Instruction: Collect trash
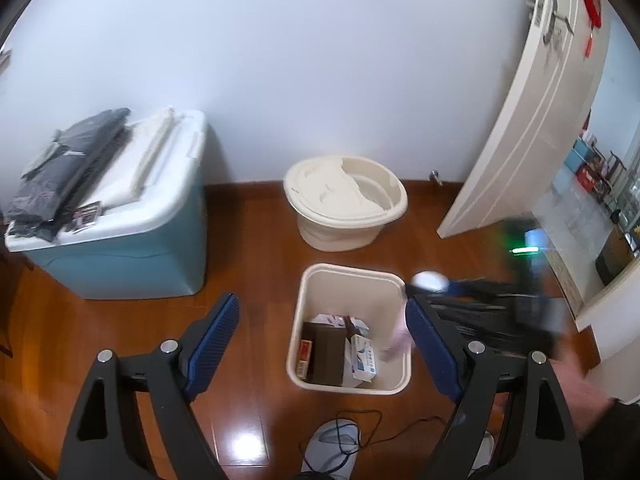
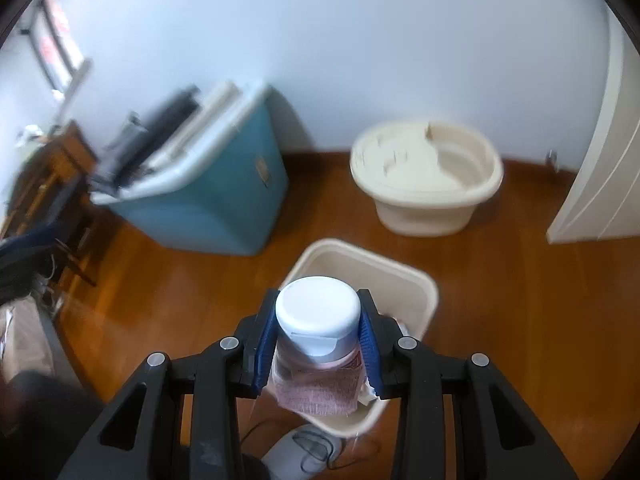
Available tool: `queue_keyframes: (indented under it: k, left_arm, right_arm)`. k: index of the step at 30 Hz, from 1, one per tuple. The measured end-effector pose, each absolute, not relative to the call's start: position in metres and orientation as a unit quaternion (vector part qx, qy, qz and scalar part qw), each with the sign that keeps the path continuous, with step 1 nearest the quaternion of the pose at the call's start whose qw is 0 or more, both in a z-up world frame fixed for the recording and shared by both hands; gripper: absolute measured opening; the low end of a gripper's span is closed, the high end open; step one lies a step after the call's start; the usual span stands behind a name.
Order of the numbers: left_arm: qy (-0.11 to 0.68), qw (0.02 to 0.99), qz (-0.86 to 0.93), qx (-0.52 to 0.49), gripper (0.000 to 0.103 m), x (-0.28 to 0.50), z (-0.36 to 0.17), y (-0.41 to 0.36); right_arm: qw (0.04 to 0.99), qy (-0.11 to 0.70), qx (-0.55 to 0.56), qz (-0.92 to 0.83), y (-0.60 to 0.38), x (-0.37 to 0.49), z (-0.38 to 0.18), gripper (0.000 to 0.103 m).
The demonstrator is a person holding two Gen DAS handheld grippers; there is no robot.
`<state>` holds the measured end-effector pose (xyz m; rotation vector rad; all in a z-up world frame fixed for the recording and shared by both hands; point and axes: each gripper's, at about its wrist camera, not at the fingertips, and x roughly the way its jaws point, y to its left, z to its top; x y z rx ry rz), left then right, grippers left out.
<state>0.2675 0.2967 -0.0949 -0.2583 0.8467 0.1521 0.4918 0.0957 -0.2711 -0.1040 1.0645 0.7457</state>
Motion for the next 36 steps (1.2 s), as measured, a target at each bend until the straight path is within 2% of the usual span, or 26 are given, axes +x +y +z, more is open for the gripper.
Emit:
queue_keyframes:
  k: [2, 5, 8, 12, 17, 19, 21, 27, 33, 36]
  left_arm:
    - [0.403, 0.903, 0.079, -0.128, 0.085, 0.262, -0.091, 0.302]
    - [0.399, 0.905, 0.083, -0.122, 0.085, 0.26, -0.089, 0.302]
    - [0.394, 0.908, 0.084, -0.113, 0.085, 0.256, -0.08, 0.298]
    - [0.383, 0.916, 0.076, -0.09, 0.085, 0.24, -0.058, 0.287]
    - [0.354, 0.931, 0.07, -0.052, 0.085, 0.198, -0.015, 0.268]
    - [0.354, 0.932, 0.069, -0.041, 0.085, 0.181, -0.003, 0.261]
    - [0.35, 0.933, 0.069, -0.033, 0.085, 0.162, 0.007, 0.252]
    - [0.339, 0.938, 0.073, -0.026, 0.085, 0.103, 0.027, 0.229]
    - [0.336, 0.938, 0.089, -0.011, 0.085, 0.065, 0.03, 0.211]
    - [0.339, 0.936, 0.092, -0.016, 0.085, 0.054, 0.029, 0.208]
  right_arm:
    - [0.791, 0.512, -0.059, 0.33, 0.111, 0.498, -0.294, 0.039]
    - [0.782, 0.536, -0.069, 0.31, 0.129, 0.5, -0.32, 0.046]
    - [0.788, 0.527, -0.075, 0.31, 0.125, 0.485, -0.31, 0.048]
    - [0.828, 0.485, -0.085, 0.269, 0.095, 0.442, -0.255, 0.054]
    - [0.882, 0.429, -0.073, 0.181, 0.036, 0.36, -0.152, 0.076]
    - [0.899, 0.406, -0.069, 0.146, 0.012, 0.324, -0.113, 0.088]
    - [0.915, 0.385, -0.058, 0.109, -0.012, 0.286, -0.077, 0.093]
    - [0.933, 0.355, -0.054, 0.031, -0.057, 0.188, -0.024, 0.099]
    - [0.952, 0.304, -0.036, -0.024, -0.081, 0.108, 0.001, 0.102]
    - [0.95, 0.306, -0.037, -0.045, -0.086, 0.086, 0.004, 0.102]
